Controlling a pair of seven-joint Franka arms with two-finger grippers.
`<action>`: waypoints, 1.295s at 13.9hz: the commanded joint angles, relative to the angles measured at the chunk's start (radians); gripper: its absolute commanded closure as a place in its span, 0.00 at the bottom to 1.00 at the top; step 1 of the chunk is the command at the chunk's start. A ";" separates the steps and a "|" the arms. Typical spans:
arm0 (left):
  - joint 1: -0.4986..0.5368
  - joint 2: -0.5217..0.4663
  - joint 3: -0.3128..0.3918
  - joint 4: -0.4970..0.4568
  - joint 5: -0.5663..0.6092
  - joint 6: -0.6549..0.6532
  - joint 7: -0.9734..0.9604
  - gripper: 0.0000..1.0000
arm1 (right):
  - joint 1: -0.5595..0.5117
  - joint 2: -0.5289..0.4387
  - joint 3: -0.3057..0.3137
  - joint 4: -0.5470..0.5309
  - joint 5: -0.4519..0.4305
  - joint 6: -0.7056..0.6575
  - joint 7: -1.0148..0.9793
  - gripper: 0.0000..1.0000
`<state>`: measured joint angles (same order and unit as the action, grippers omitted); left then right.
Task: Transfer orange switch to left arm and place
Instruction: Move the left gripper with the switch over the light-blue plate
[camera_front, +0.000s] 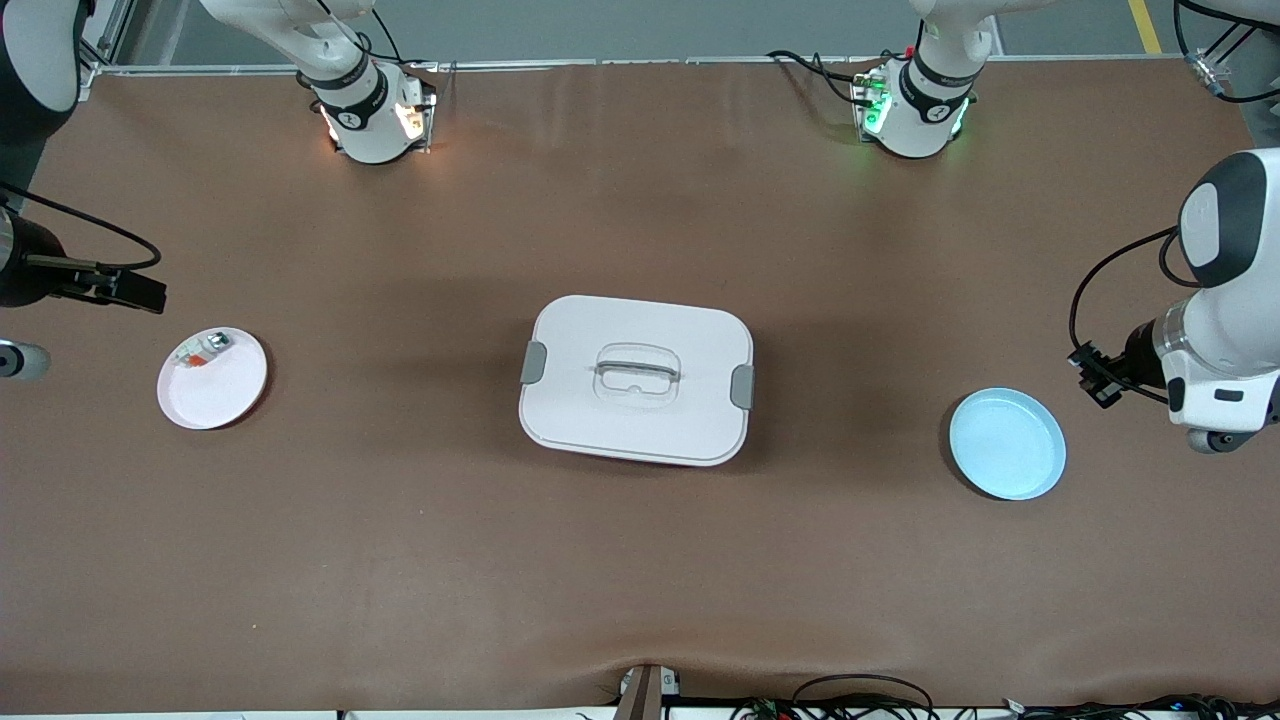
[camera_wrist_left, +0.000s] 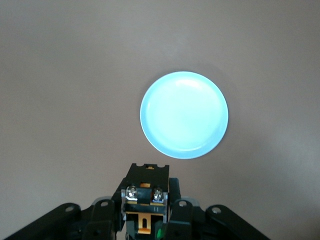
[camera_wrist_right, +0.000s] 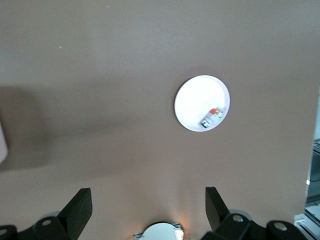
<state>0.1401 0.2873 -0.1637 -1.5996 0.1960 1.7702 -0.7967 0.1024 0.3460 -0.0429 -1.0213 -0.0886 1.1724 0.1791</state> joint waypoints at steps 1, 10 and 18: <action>0.019 0.013 -0.008 -0.003 0.020 0.041 -0.114 1.00 | -0.058 -0.045 -0.003 -0.010 0.151 0.012 0.020 0.00; 0.059 0.095 -0.011 -0.071 -0.047 0.282 -0.438 1.00 | -0.069 -0.051 0.001 -0.017 0.156 0.036 -0.067 0.00; 0.099 0.228 -0.011 -0.089 -0.075 0.413 -0.507 1.00 | -0.073 -0.208 -0.003 -0.266 0.147 0.171 -0.069 0.00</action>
<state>0.2183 0.4963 -0.1642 -1.6880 0.1512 2.1627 -1.2945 0.0453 0.2044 -0.0527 -1.2020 0.0542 1.3142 0.1255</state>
